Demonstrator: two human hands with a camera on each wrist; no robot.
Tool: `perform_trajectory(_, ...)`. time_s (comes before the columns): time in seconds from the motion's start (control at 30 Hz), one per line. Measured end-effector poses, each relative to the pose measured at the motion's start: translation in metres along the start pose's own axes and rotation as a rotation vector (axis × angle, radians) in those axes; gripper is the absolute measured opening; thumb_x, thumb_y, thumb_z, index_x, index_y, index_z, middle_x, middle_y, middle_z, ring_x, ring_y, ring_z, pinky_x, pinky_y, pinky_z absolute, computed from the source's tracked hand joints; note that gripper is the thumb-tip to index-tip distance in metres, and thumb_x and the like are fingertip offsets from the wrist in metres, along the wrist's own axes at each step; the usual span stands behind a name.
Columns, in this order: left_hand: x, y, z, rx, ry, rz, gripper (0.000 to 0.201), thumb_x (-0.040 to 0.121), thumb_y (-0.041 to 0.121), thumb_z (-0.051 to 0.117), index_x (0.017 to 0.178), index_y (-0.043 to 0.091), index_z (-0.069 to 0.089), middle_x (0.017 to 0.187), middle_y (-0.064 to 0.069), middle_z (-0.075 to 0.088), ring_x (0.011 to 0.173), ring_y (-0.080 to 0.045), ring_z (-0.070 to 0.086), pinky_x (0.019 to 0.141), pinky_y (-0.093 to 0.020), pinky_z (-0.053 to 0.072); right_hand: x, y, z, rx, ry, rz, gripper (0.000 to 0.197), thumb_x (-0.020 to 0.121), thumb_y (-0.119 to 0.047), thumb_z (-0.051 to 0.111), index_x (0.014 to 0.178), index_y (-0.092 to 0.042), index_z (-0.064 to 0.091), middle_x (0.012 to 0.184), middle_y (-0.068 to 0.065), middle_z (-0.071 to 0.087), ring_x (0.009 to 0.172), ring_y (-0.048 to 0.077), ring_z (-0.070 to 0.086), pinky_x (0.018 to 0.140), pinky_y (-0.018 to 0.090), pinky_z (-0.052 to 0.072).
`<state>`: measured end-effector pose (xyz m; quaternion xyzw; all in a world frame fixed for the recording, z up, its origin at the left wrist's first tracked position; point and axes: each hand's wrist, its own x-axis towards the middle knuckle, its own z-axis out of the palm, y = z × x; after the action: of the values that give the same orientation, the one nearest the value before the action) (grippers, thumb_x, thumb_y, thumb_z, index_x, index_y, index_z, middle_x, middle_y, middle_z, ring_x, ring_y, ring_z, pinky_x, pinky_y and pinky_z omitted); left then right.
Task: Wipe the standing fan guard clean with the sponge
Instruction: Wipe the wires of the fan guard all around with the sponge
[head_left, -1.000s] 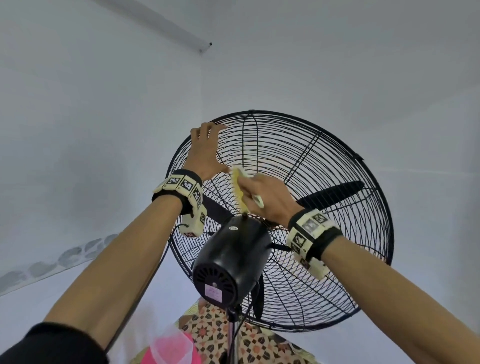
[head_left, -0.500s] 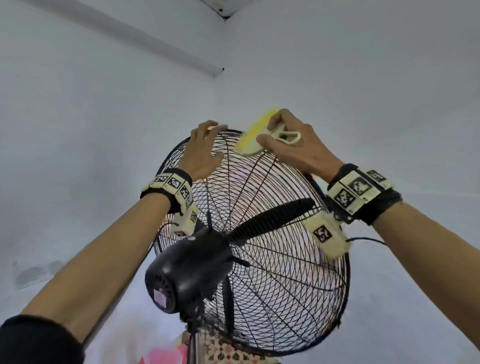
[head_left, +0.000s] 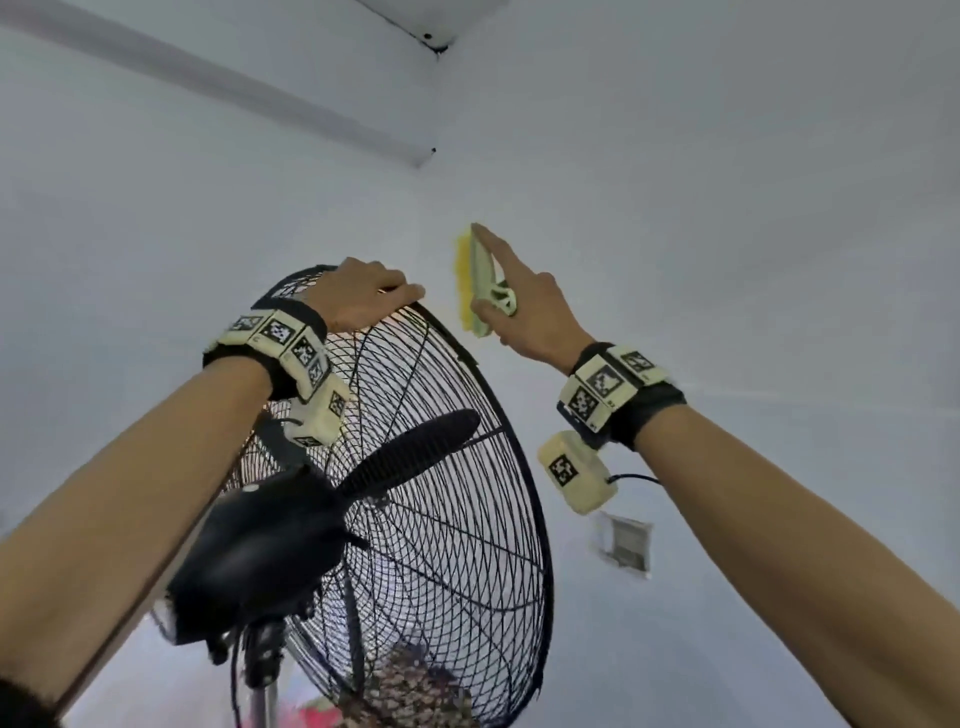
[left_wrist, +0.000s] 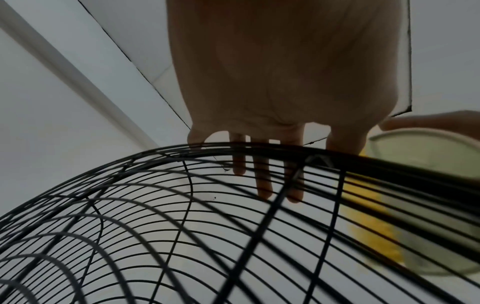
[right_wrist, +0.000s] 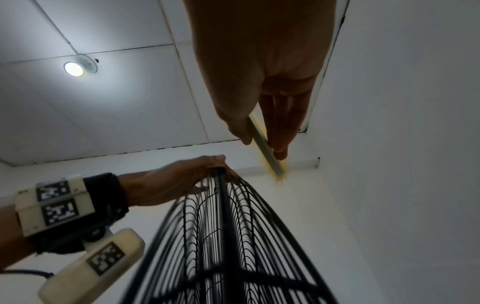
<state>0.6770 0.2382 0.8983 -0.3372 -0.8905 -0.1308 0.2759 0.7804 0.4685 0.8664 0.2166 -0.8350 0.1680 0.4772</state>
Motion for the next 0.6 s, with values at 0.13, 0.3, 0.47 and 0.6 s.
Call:
perform_trajectory(0.13, 0.001, -0.001, 0.006, -0.034, 0.077, 0.028, 0.086, 0.081, 0.087, 0.021, 0.102, 0.019, 0.069, 0.097, -0.007, 0.063, 0.104, -0.033, 0.055, 0.099, -0.053, 0.043, 0.012, 0.027, 0.022, 0.062, -0.064, -0.053, 0.076, 0.096, -0.038, 0.060, 0.159, -0.038, 0.018, 0.114, 0.028, 0.067, 0.069, 0.038, 0.066, 0.060, 0.052, 0.058)
perform_trajectory(0.3, 0.003, -0.005, 0.011, -0.099, 0.099, 0.010, 0.078, 0.087, 0.083, 0.030, 0.105, 0.020, 0.072, 0.106, -0.004, 0.067, 0.107, -0.025, 0.057, 0.105, -0.053, 0.040, 0.023, 0.053, 0.035, 0.085, -0.048, -0.217, 0.060, 0.100, -0.032, 0.062, 0.155, -0.030, 0.039, 0.108, 0.001, 0.074, 0.104, 0.022, 0.069, 0.088, 0.035, 0.053)
perform_trajectory(0.47, -0.007, 0.004, 0.004, -0.164, 0.073, -0.009, 0.064, 0.090, 0.076, 0.040, 0.110, 0.026, 0.076, 0.110, -0.001, 0.066, 0.111, -0.020, 0.057, 0.108, -0.047, 0.041, 0.035, 0.089, 0.057, 0.237, -0.053, -0.299, 0.047, 0.097, -0.027, 0.067, 0.143, -0.032, 0.057, 0.119, -0.013, 0.072, 0.095, 0.014, 0.069, 0.083, 0.030, 0.053)
perform_trajectory(0.6, -0.017, 0.012, -0.004, -0.160, 0.043, -0.072, 0.049, 0.097, 0.068, 0.045, 0.117, 0.035, 0.075, 0.132, 0.006, 0.062, 0.127, -0.011, 0.054, 0.117, -0.042, 0.036, 0.042, 0.099, 0.079, 0.401, -0.026, -0.243, 0.037, 0.094, -0.024, 0.069, 0.130, -0.027, 0.069, 0.096, -0.026, 0.067, 0.081, -0.013, 0.059, 0.074, 0.019, 0.043)
